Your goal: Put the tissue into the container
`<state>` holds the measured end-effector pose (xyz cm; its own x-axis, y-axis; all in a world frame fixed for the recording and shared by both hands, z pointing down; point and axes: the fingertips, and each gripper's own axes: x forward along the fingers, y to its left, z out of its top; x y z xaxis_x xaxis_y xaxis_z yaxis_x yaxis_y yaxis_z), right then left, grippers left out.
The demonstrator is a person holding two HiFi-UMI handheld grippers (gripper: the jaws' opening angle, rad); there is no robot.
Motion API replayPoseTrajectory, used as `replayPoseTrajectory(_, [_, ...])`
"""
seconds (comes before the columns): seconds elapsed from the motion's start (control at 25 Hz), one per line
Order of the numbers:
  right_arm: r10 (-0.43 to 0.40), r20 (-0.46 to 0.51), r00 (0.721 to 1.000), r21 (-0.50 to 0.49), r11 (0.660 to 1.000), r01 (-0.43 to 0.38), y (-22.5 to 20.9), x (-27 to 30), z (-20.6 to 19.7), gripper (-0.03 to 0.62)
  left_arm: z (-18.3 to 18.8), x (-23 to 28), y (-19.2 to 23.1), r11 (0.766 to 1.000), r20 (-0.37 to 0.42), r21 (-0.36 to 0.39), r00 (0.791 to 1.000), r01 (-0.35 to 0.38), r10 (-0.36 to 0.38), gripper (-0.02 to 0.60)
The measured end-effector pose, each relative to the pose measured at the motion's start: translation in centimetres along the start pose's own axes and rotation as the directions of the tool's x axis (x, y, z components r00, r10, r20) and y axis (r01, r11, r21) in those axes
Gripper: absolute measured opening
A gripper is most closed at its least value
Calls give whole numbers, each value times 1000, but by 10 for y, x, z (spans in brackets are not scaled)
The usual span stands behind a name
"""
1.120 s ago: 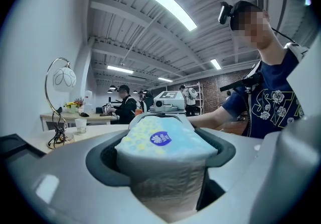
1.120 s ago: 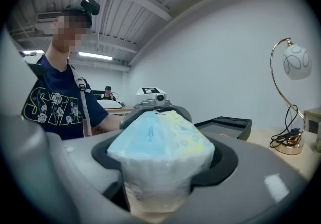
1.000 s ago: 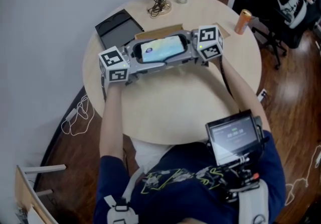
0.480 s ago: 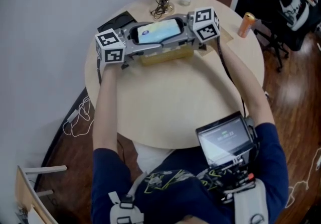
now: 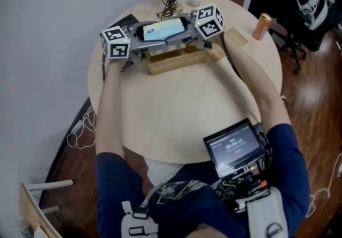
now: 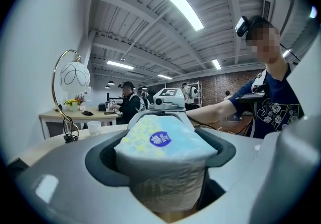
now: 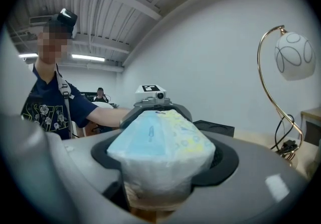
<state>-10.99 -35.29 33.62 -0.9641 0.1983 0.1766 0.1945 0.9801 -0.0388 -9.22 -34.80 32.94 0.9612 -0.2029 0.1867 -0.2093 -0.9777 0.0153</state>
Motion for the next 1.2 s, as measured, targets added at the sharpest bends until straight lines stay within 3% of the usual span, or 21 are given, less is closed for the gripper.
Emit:
replayPoseTrajectory(0.24, [10, -65, 998, 27, 1000, -8, -4, 7, -15, 379, -17, -1, 3, 999, 8, -39, 1000, 5, -5, 416])
replayPoseTrajectory(0.44, [-12, -247, 969, -41, 999, 2, -3, 10, -47, 397, -43, 9, -1, 1000, -118, 23, 993, 2, 1, 419])
replayPoseTrajectory(0.52, [-23, -271, 962, -47, 999, 10, 4, 8, -50, 409, -42, 12, -8, 999, -148, 43, 989, -7, 13, 423])
replayPoseTrajectory(0.72, [-84, -219, 972, -40, 996, 77, -6, 5, -35, 472, -33, -4, -1, 998, -127, 24, 990, -61, 63, 423])
replayPoseTrajectory(0.8, [-79, -211, 974, -34, 997, 74, -5, 3, -35, 525, -34, -10, 1, 997, -115, 25, 990, -80, 82, 425])
replayPoseTrajectory(1.04, [-68, -137, 988, -49, 997, 62, 5, -5, -22, 583, -34, -16, -4, 996, -85, 39, 993, -83, 86, 423])
replayPoseTrajectory(1.2, [-42, -104, 994, -39, 999, 38, 24, -4, -12, 583, -27, -18, -13, 994, -74, 61, 993, -88, 93, 420])
